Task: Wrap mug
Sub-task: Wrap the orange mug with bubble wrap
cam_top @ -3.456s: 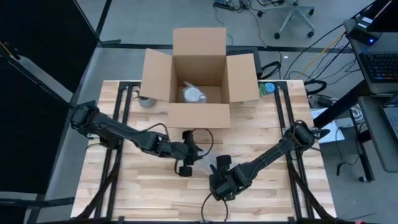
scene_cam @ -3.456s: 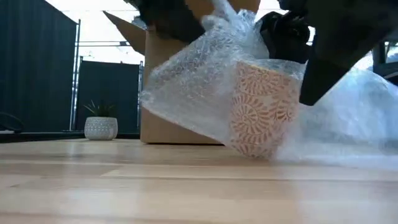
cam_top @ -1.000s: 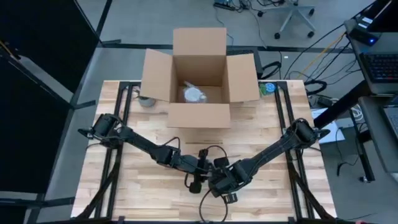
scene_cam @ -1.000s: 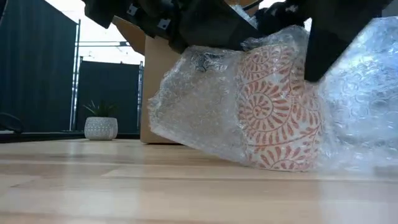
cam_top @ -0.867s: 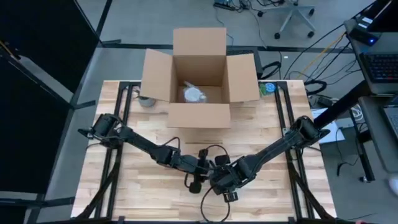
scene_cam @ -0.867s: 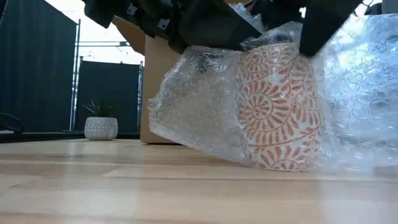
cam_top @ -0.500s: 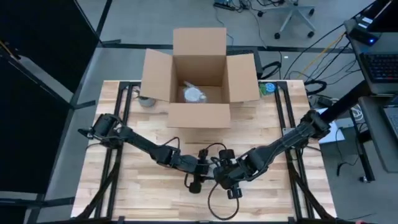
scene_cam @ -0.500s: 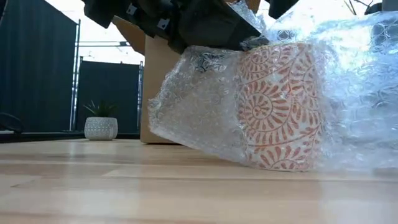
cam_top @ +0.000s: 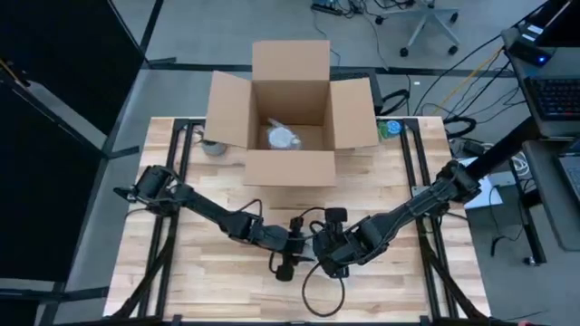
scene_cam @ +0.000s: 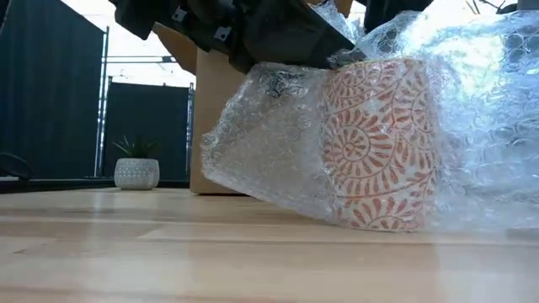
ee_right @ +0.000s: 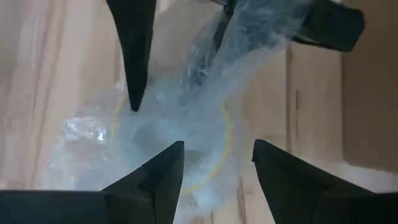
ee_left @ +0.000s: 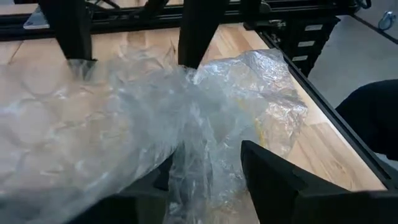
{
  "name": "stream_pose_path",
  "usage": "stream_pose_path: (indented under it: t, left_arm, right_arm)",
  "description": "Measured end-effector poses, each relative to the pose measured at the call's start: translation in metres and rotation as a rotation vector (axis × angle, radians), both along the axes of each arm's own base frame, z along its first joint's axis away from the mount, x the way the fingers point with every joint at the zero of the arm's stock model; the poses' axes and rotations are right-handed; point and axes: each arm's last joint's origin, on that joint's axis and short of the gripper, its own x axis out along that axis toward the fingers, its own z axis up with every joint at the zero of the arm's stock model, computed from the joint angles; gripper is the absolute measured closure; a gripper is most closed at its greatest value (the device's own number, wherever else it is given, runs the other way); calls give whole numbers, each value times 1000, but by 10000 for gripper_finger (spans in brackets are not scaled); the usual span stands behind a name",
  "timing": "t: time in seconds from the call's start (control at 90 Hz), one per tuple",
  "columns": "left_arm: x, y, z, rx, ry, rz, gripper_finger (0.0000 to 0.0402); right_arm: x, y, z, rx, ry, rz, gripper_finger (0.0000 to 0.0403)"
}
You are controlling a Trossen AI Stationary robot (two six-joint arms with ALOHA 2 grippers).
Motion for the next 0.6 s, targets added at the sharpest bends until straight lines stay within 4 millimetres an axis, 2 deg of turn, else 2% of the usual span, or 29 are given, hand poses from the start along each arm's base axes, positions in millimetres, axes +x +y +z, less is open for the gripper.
stream_pose_path:
  t: [0.289, 0.6]
  left_arm:
    - [0, 0, 0, 0, 0, 0, 277]
    - [0, 0, 0, 0, 4, 0, 277]
  right_arm:
    - [8, 2, -3, -25, -73, -43, 225]
    - [20, 7, -38, -86, 14, -83, 225]
